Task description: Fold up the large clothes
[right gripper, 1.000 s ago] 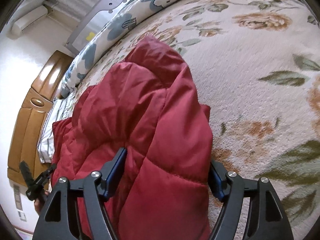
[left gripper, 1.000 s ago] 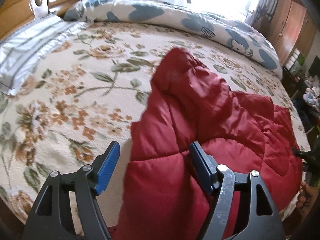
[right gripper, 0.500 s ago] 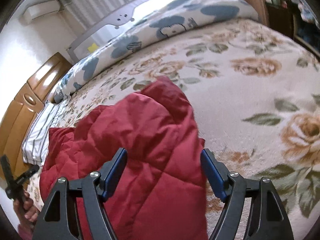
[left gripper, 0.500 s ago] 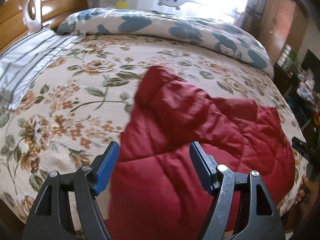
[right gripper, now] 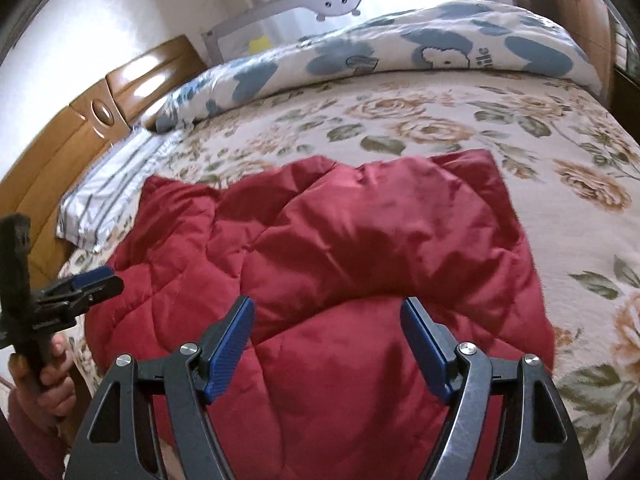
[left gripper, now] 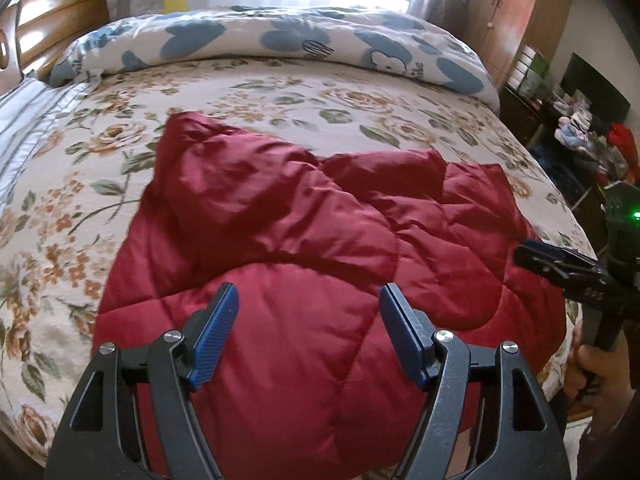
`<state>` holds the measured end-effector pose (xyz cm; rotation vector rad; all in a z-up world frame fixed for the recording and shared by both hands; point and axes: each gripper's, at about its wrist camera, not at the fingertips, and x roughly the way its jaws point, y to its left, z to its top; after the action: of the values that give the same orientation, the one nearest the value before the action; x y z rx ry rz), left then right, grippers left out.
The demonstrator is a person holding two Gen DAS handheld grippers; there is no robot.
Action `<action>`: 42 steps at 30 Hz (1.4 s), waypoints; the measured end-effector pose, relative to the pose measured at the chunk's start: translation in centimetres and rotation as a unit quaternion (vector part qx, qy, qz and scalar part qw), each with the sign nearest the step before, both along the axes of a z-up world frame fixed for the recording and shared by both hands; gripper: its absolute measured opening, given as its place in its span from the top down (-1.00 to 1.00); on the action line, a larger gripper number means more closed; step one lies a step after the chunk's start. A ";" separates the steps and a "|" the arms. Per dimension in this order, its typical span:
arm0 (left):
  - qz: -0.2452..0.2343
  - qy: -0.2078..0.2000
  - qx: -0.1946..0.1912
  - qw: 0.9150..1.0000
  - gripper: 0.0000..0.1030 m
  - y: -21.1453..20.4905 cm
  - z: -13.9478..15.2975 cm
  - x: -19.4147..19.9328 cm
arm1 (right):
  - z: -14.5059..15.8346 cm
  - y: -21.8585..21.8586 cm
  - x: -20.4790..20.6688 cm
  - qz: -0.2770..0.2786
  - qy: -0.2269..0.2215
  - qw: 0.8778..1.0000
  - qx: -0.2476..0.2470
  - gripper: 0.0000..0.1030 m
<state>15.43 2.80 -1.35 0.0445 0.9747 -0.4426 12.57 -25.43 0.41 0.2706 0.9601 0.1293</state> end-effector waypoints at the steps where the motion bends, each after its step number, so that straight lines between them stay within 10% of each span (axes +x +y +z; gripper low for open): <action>1: -0.003 0.005 0.001 1.000 -0.41 -0.3 -0.2 0.2 | -0.3 0.2 0.3 0.001 0.007 1.000 -0.003 -0.49; 21: 0.078 0.098 0.056 0.990 -0.40 -0.8 -6.1 11.0 | -4.8 -4.2 7.5 -0.053 0.075 0.996 -0.005 -0.48; 42: 0.151 0.108 0.002 0.983 -0.38 2.6 -7.3 14.6 | -7.3 -9.1 7.4 -0.165 0.071 0.981 0.068 -0.45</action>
<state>29.99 5.45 -8.61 -0.1492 1.1737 -0.1662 19.99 -34.54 -6.88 0.5661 1.0356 -0.1310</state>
